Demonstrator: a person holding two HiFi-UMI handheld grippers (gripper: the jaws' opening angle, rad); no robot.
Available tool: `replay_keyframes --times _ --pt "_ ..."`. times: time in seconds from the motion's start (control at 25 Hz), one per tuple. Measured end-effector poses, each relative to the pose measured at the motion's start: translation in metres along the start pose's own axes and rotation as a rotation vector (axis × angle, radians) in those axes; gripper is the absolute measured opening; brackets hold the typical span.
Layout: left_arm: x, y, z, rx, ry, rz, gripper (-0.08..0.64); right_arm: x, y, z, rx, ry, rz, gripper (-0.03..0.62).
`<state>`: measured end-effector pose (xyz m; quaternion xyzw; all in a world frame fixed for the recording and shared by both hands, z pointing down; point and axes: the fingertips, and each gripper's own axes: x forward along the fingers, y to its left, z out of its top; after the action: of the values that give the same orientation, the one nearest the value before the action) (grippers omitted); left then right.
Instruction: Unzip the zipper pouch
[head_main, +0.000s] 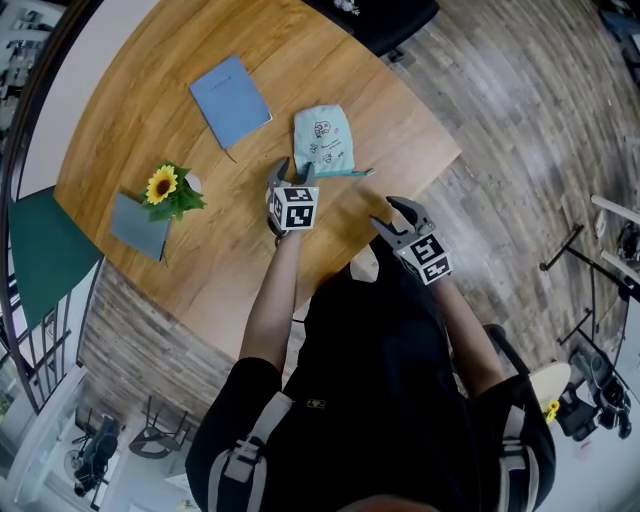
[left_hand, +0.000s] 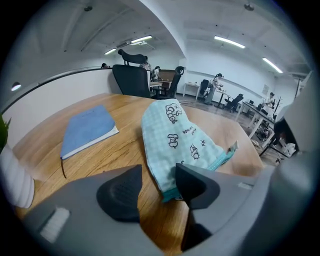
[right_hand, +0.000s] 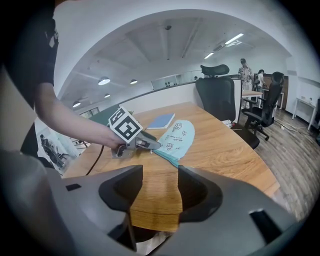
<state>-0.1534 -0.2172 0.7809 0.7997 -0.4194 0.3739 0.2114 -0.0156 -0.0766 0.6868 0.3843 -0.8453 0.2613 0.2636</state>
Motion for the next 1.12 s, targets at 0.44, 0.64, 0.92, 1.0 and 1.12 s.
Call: replay_keyframes --times 0.44,0.64,0.92,1.0,1.12 --pt "0.000 0.008 0.000 -0.099 0.046 0.013 0.127 -0.004 -0.001 0.002 -0.005 -0.013 -0.011 0.219" --pt "0.002 0.019 -0.002 -0.204 0.050 -0.001 0.090 -0.004 -0.003 0.004 -0.011 -0.015 -0.014 0.218" --pt "0.002 0.022 -0.004 -0.325 0.049 -0.061 0.035 -0.006 -0.001 0.008 -0.022 -0.023 -0.018 0.218" --pt "0.001 0.019 -0.004 -0.389 0.039 -0.115 0.025 -0.007 -0.001 0.009 -0.026 -0.022 -0.020 0.216" --pt "-0.002 0.012 -0.005 -0.463 0.026 -0.176 0.017 -0.009 0.001 0.009 -0.035 -0.019 -0.022 0.216"
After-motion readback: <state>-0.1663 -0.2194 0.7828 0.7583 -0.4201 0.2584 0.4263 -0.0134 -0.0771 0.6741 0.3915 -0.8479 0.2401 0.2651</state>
